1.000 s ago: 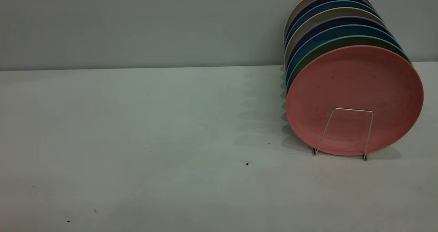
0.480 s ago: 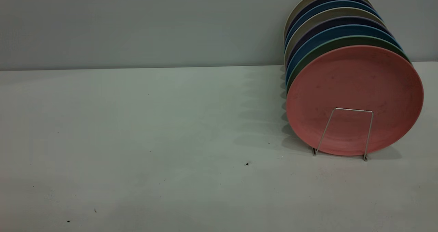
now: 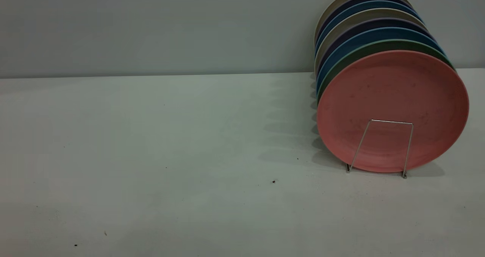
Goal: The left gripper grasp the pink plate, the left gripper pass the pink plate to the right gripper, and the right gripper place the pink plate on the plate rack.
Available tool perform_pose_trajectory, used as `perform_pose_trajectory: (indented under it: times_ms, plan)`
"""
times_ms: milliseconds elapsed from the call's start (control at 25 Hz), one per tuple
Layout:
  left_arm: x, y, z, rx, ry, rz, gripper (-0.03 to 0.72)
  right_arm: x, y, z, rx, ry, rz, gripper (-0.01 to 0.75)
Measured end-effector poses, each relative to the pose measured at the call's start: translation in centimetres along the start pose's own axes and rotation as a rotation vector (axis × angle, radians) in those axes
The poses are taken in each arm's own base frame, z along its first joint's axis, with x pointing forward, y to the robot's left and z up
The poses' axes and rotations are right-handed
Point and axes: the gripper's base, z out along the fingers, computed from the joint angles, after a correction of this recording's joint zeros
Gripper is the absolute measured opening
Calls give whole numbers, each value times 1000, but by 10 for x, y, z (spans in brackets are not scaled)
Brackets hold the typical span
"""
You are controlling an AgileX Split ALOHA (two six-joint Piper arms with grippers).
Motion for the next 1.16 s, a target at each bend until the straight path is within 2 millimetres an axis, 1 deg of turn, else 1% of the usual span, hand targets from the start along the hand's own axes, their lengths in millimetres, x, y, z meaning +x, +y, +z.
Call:
perform_pose_trajectory:
  times_ms: [1160]
  plan:
    - [0, 0, 0, 0, 0, 0, 404, 0, 0, 0, 11, 1, 8, 500]
